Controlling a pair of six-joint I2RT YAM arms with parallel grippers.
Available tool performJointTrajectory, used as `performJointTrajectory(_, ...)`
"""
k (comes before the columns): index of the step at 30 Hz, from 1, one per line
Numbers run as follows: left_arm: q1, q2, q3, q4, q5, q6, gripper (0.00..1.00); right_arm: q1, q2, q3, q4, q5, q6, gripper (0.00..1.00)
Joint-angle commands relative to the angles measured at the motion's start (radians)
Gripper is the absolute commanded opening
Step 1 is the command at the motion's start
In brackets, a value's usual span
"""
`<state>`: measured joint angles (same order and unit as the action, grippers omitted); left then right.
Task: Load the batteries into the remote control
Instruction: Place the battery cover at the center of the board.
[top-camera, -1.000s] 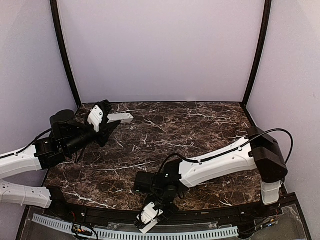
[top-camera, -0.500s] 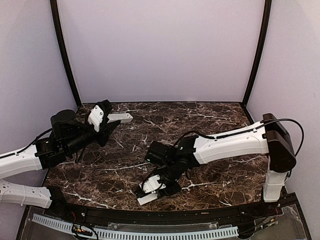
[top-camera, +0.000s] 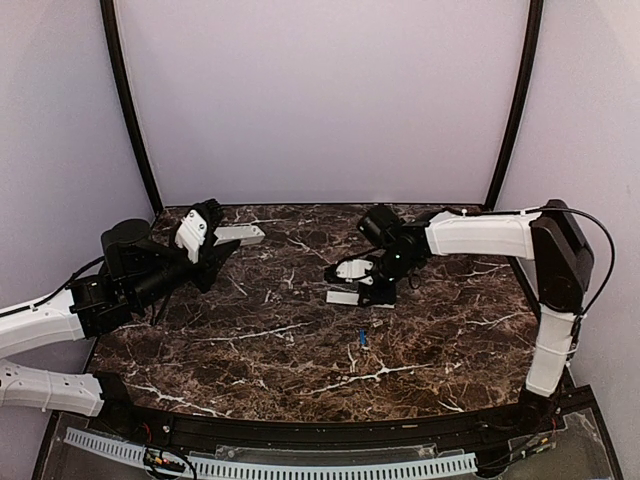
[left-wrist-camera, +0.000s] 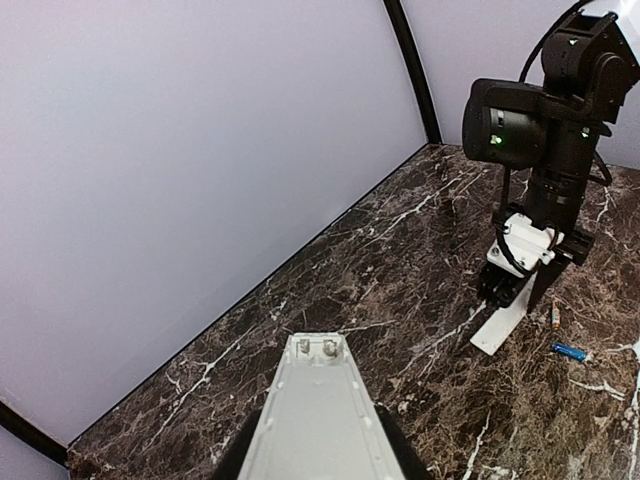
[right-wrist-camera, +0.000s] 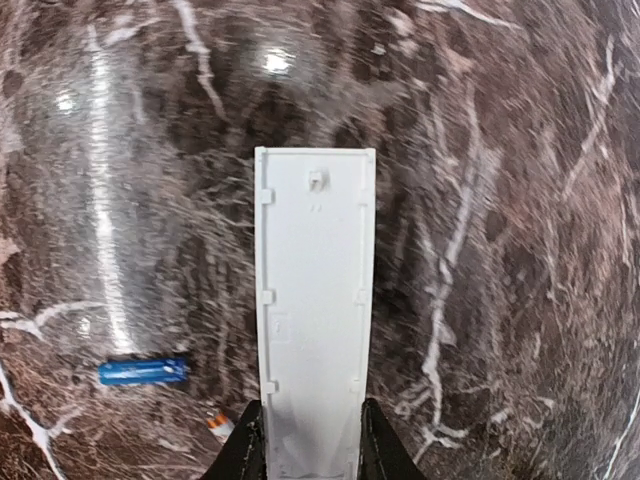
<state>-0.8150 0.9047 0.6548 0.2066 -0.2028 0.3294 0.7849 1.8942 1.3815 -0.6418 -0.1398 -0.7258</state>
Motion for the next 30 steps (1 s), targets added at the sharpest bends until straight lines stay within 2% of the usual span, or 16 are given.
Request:
performJointTrajectory(1,0.008,-0.001,-0.012,0.011,0.002,0.001,0.00,-0.070,0.034,0.059,0.025,0.020,0.086,0.18)
performJointTrajectory(5,0.008,0.008,-0.011,0.009,0.011,-0.004,0.00,-0.125,0.068,0.089,0.013,0.064,0.152,0.18)
performJointTrajectory(11,0.008,0.020,-0.009,0.007,0.027,-0.013,0.00,-0.203,0.064,0.082,-0.014,0.111,0.343,0.18)
performJointTrajectory(16,0.008,0.025,-0.008,0.007,0.032,-0.017,0.00,-0.196,0.001,-0.002,-0.002,0.065,0.523,0.18)
performJointTrajectory(23,0.009,0.029,-0.005,0.005,0.042,-0.023,0.00,-0.165,-0.099,-0.159,0.062,0.128,0.820,0.15)
performJointTrajectory(30,0.010,0.030,-0.003,0.001,0.054,-0.031,0.00,-0.164,-0.139,-0.232,0.059,0.200,0.956,0.14)
